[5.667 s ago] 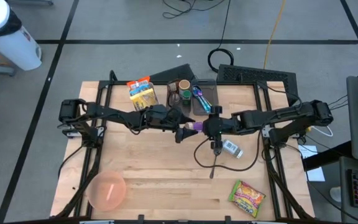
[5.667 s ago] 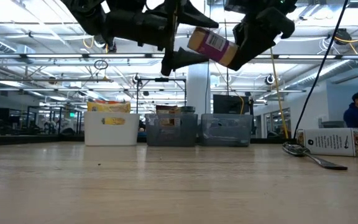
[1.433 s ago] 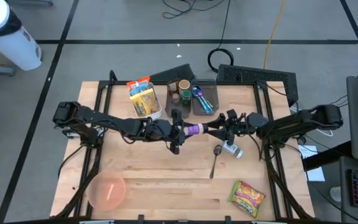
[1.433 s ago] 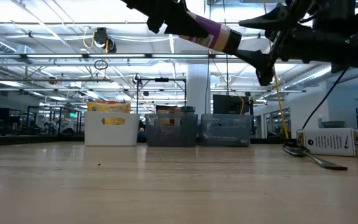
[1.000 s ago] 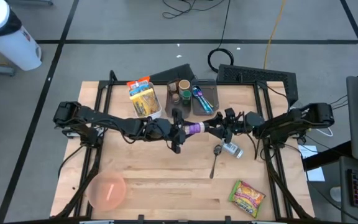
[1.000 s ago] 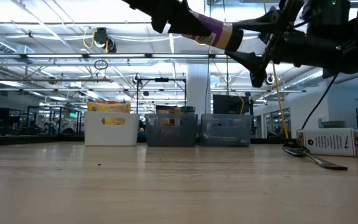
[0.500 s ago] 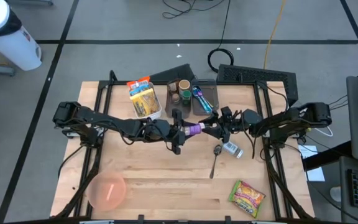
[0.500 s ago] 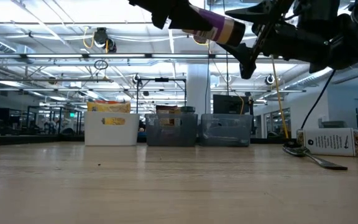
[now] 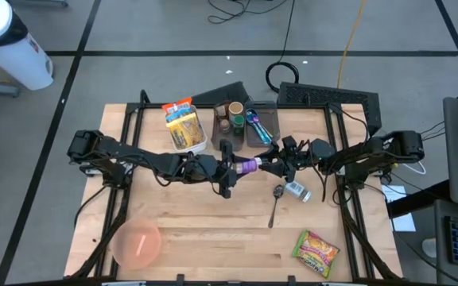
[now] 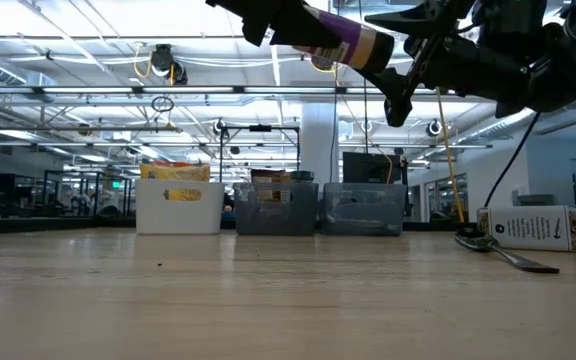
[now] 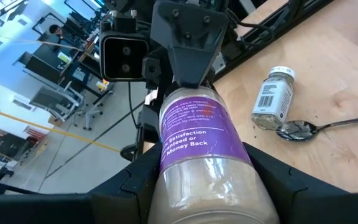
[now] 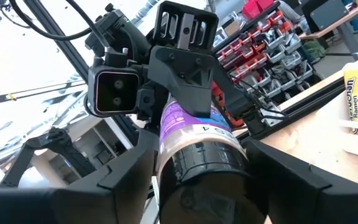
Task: Pick & Place Food Item
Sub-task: Put the purple seasoning bottle into the left black bin
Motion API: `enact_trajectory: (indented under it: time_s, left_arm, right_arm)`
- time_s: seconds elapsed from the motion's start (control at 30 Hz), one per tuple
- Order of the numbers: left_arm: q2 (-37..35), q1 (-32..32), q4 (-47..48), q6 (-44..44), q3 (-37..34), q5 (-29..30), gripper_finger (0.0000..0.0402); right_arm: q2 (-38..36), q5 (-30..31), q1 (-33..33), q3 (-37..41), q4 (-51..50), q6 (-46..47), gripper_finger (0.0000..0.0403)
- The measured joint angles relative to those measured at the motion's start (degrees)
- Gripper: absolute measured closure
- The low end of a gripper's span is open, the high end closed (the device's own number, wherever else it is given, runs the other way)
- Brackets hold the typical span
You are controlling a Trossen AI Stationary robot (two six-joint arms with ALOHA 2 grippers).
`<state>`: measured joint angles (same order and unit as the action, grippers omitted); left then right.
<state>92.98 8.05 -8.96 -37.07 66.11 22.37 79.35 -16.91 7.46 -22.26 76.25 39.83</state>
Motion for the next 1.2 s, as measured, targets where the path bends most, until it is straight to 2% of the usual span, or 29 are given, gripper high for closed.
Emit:
enact_trajectory:
  time_s: [0.27,0.4,0.63,0.87,1.2]
  left_arm:
    - [0.0,0.0,0.1,-0.3,0.0,0.0,0.0207]
    - [0.0,-0.1,0.1,-0.3,0.0,0.2,0.0212]
    - [0.0,-0.1,0.0,-0.4,0.0,0.7,0.0196]
    - [0.0,-0.2,-0.2,-0.6,0.0,1.6,0.021]
    - [0.0,-0.4,-0.1,-0.2,0.0,3.0,0.0133]
  right_arm:
    - [0.0,-1.0,0.0,0.0,0.0,0.0,0.02]
    - [0.0,-1.1,0.0,0.0,0.0,0.0,0.0198]
    - [0.0,-1.1,0.0,0.0,0.0,0.0,0.0204]
    - [-0.1,-1.1,0.0,0.0,-0.1,-0.1,0.0204]
    - [-0.1,-1.0,0.1,0.0,-0.6,-0.7,0.0206]
